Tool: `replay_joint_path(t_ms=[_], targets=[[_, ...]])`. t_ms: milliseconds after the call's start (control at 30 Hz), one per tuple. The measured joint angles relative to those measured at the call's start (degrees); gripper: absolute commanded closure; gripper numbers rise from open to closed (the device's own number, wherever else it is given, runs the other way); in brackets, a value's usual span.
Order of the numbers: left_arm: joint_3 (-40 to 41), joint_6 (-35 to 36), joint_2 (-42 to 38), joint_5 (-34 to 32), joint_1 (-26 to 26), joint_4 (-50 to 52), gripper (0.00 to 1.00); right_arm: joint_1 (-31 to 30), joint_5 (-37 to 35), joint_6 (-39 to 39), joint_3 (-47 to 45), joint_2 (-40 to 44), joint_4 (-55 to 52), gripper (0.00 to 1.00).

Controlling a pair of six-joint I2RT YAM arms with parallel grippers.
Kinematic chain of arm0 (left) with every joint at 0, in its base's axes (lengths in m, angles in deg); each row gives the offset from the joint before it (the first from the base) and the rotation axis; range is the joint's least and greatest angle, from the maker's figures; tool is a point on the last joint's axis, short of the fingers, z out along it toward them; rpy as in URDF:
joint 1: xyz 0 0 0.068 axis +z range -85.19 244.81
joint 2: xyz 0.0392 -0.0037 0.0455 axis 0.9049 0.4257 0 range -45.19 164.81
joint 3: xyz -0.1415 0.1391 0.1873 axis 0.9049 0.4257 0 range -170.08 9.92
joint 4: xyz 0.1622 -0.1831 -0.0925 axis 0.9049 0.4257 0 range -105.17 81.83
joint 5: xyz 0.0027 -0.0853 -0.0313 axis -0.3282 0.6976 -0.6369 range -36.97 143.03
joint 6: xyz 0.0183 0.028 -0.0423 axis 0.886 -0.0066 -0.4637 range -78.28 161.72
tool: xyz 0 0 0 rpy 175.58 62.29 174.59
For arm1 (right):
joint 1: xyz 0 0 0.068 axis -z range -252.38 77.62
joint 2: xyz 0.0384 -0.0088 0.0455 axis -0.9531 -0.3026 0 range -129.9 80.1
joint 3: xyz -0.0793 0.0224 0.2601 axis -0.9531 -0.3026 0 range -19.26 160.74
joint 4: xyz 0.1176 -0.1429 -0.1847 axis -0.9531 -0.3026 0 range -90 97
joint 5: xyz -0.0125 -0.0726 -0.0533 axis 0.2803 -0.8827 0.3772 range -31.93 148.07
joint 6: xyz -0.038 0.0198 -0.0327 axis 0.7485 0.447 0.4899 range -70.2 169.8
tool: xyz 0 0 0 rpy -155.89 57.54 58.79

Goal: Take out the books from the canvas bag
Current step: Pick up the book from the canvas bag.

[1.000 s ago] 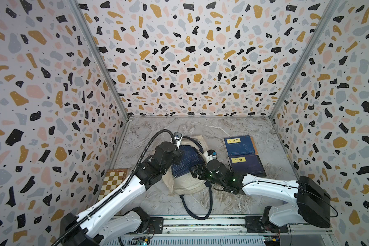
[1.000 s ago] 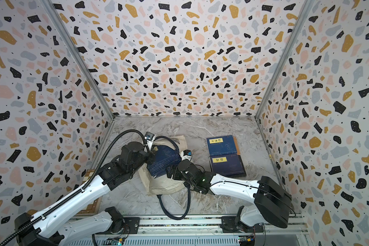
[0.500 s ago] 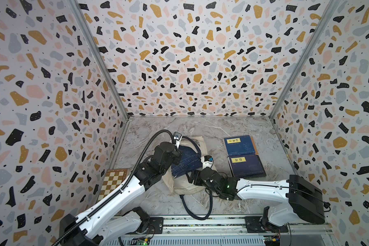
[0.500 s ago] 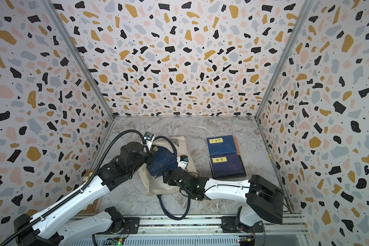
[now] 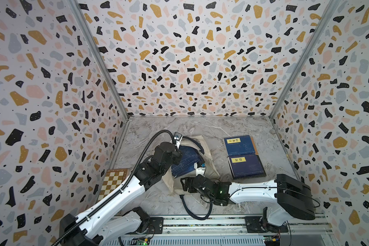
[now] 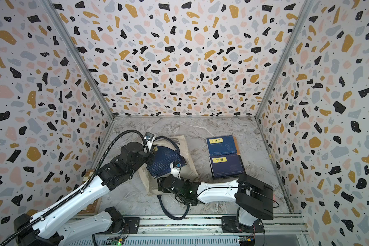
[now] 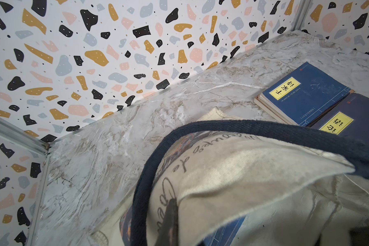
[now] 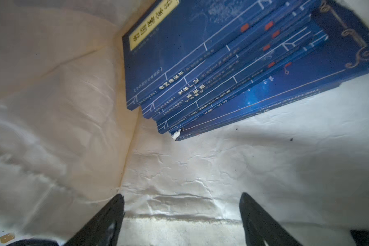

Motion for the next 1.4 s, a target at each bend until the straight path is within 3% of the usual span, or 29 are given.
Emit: replay_joint_path(t_ms=[733,967,1067,1267,1400], targets=[[4.17,1.49,-4.96,4.85,0.00,-3.39,1.00,12.57,14.91,-3.74,12.98,-16.33,5.11,0.11],[5.88,2.54,-6.82,7.43,0.00,-4.48,1.00,12.83,13.35,-5.62,14.53,-16.70,3.26,0.12],[6.71,3.02,-7.69,8.57,-0.02,-4.79,1.00,13.09,12.76,-7.08,15.37,-17.11,1.86,0.18],[7.54,3.98,-8.20,9.51,-0.46,-5.11,1.00,14.10,12.68,-8.04,15.96,-17.66,2.82,0.49],[7.56,4.44,-8.20,9.55,-0.52,-5.11,1.00,14.40,12.76,-7.37,16.17,-17.64,3.43,0.54]])
